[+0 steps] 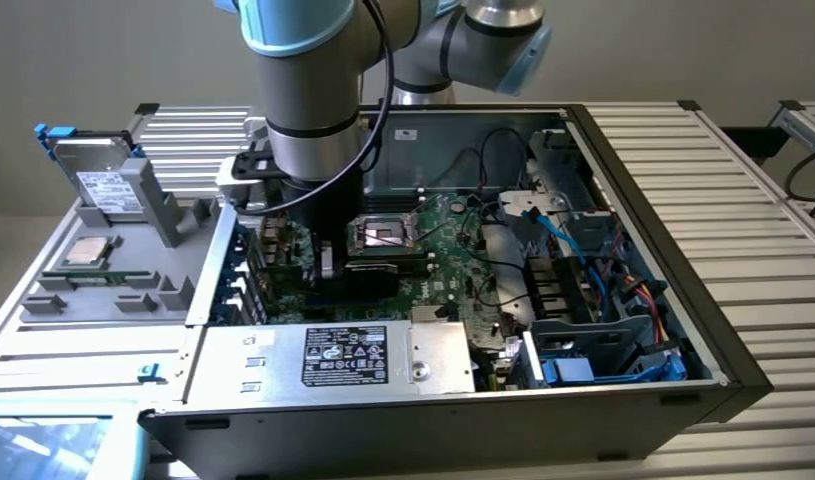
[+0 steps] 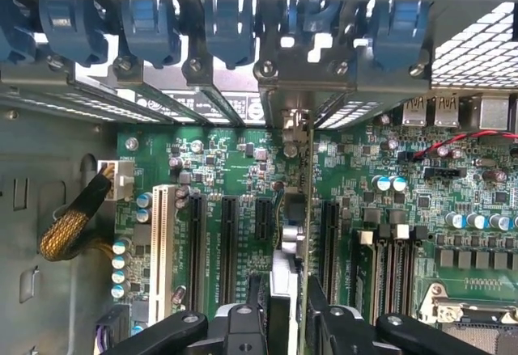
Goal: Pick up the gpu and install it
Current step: 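Insert the gpu into the slot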
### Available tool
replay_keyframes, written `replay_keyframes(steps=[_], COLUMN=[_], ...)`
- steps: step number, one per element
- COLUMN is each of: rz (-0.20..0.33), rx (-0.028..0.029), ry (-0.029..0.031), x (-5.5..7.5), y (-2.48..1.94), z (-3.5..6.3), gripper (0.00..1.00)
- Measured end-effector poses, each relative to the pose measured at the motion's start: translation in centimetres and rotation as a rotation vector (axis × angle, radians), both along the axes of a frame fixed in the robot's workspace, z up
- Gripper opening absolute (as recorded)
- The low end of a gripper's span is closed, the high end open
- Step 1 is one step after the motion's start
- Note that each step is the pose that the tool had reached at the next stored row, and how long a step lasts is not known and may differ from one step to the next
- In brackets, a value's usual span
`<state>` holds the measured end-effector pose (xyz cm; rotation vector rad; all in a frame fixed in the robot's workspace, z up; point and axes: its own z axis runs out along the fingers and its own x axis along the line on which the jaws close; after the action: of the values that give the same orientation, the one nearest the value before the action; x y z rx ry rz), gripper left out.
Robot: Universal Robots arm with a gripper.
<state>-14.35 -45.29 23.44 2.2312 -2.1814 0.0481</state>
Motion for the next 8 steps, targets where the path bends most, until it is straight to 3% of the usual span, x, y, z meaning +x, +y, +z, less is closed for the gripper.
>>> replay_keyframes(steps=[2,5,8], rz=[0.0,-0.001,-0.001], rx=[-0.0004,-0.0002,-0.0003], ry=[-0.0004,-0.0011,-0.0014], x=[0.0,0.0,0.0], y=[0.01,0.01,0.01], z=[0.04,0.51,1.75], gripper=[0.42,0.42,0.42])
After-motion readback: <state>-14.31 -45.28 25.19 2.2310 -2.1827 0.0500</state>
